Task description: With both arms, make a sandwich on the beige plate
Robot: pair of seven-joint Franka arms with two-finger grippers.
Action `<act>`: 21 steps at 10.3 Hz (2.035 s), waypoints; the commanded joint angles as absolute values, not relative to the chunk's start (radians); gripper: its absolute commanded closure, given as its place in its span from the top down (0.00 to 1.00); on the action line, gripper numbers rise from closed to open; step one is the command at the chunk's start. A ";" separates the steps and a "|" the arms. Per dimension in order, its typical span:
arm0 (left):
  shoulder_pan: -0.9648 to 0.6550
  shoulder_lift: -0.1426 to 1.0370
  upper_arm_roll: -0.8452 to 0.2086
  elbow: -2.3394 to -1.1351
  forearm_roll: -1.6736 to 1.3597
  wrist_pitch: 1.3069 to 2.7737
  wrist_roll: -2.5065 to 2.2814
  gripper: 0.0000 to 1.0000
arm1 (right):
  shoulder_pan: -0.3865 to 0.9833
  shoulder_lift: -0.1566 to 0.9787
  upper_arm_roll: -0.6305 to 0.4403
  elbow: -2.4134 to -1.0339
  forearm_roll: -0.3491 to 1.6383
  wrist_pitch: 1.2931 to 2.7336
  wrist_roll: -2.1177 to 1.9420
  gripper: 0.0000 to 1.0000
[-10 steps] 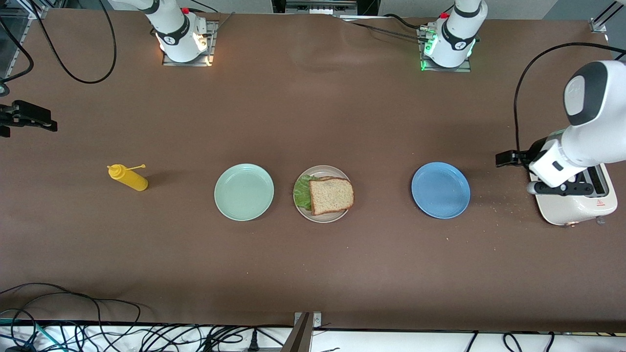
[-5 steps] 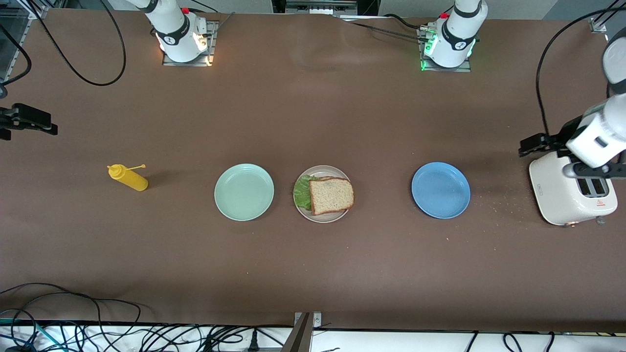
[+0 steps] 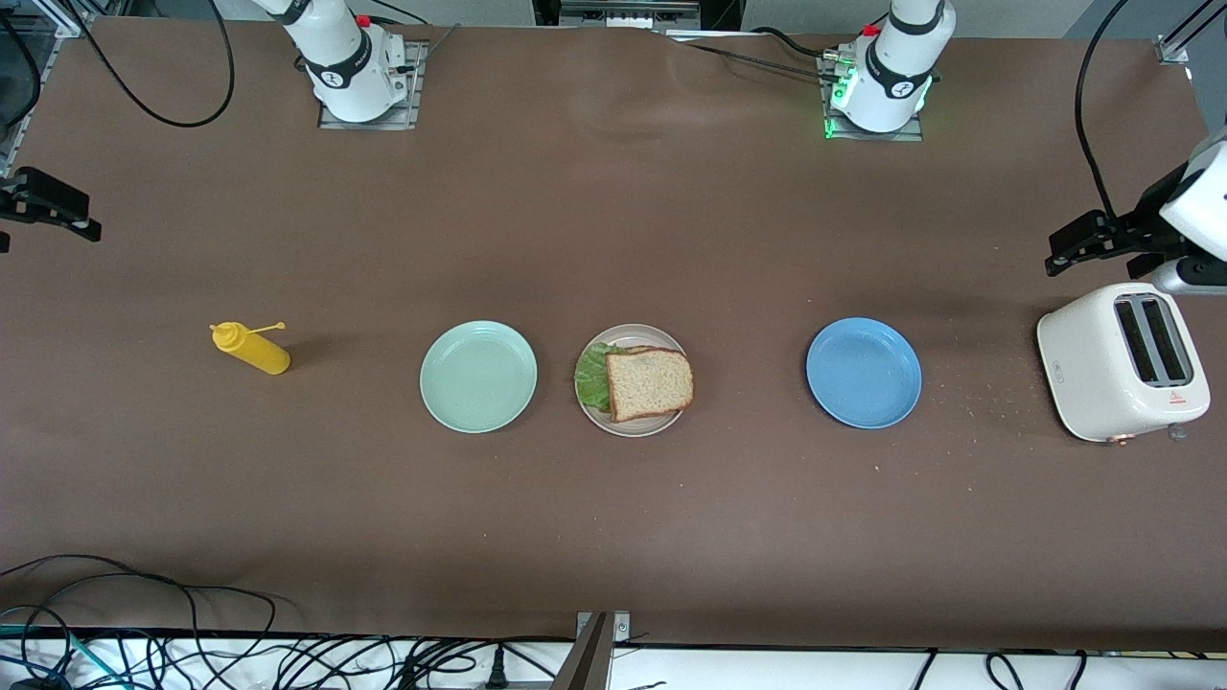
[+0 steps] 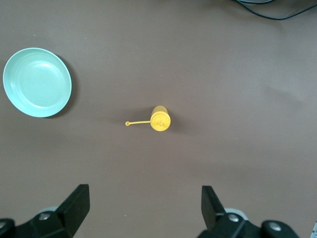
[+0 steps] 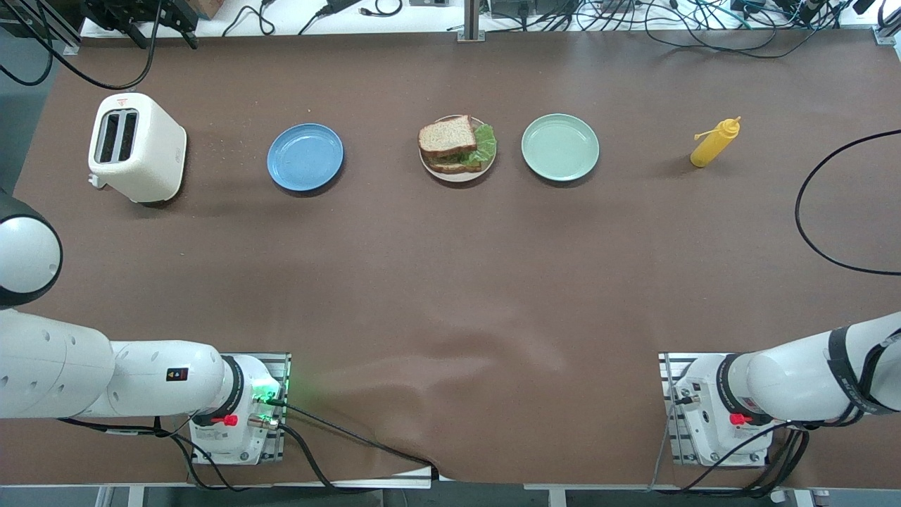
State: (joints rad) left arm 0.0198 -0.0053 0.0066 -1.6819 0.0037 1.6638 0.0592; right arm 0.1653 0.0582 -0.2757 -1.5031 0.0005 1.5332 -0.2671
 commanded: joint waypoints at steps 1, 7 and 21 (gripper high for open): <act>-0.038 -0.070 0.023 -1.698 0.060 1.571 0.083 1.00 | 0.149 0.012 -0.250 -1.549 -0.024 1.519 -0.166 1.00; -0.048 -0.049 0.061 -1.652 0.008 1.434 0.192 1.00 | 0.115 0.012 -0.194 -1.489 -0.025 1.415 -0.008 1.00; -0.046 0.055 0.034 -1.552 -0.006 1.494 0.057 1.00 | 0.063 0.015 -0.204 -1.488 0.009 1.540 -0.002 1.00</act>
State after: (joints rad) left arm -0.0408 0.0414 0.0306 -1.5782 0.0144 1.4889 0.0769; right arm 0.0701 0.0167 -0.2073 -1.4904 -0.0093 1.5315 -0.0074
